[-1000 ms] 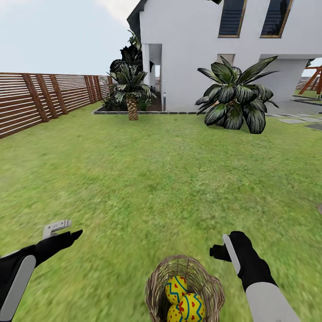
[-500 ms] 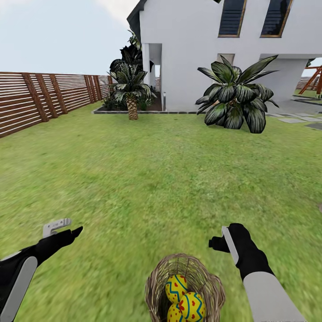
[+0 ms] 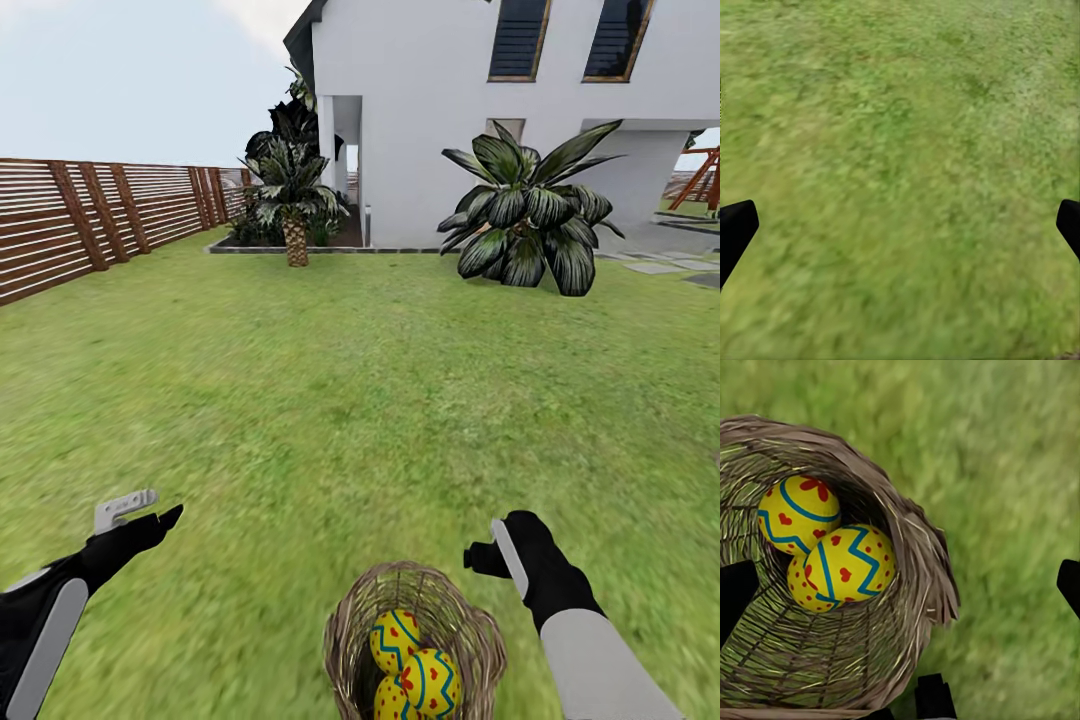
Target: Take the three Easter eggs out of the wicker basket on the lawn in the garden, then place them on the lawn next to a single tree (choose any tree) so that all three eggs are next to the same tree and none are left in the basket.
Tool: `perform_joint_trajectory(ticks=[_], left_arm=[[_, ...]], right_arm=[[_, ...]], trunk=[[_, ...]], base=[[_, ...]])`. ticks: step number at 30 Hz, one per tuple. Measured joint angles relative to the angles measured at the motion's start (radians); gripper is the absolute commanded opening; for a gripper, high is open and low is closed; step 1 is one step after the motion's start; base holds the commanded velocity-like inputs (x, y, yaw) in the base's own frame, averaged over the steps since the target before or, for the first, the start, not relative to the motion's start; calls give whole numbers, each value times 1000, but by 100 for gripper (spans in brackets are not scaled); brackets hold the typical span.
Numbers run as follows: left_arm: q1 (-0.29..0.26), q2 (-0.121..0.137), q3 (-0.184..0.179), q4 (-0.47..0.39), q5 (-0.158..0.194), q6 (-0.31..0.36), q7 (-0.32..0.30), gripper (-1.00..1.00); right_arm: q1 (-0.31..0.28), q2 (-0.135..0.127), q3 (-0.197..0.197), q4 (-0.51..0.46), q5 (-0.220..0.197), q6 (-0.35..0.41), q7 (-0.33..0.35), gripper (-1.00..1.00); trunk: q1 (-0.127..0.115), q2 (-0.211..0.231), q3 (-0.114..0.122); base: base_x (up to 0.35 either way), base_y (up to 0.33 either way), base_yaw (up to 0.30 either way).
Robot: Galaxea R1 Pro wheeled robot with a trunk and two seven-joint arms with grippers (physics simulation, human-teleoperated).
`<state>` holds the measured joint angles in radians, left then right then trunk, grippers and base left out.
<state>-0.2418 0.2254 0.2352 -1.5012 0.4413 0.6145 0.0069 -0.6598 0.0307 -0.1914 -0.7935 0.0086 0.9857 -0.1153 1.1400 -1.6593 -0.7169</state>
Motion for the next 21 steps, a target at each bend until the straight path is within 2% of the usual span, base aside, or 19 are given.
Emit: perform_joint_trajectory(ticks=[21], left_arm=[[0,-1,0,31,-2,-68,0,100]], right_arm=[[-33,-1,-3,43,-9,-52,0,100]], trunk=[[81,-147,-66]], base=[[0,0,0]])
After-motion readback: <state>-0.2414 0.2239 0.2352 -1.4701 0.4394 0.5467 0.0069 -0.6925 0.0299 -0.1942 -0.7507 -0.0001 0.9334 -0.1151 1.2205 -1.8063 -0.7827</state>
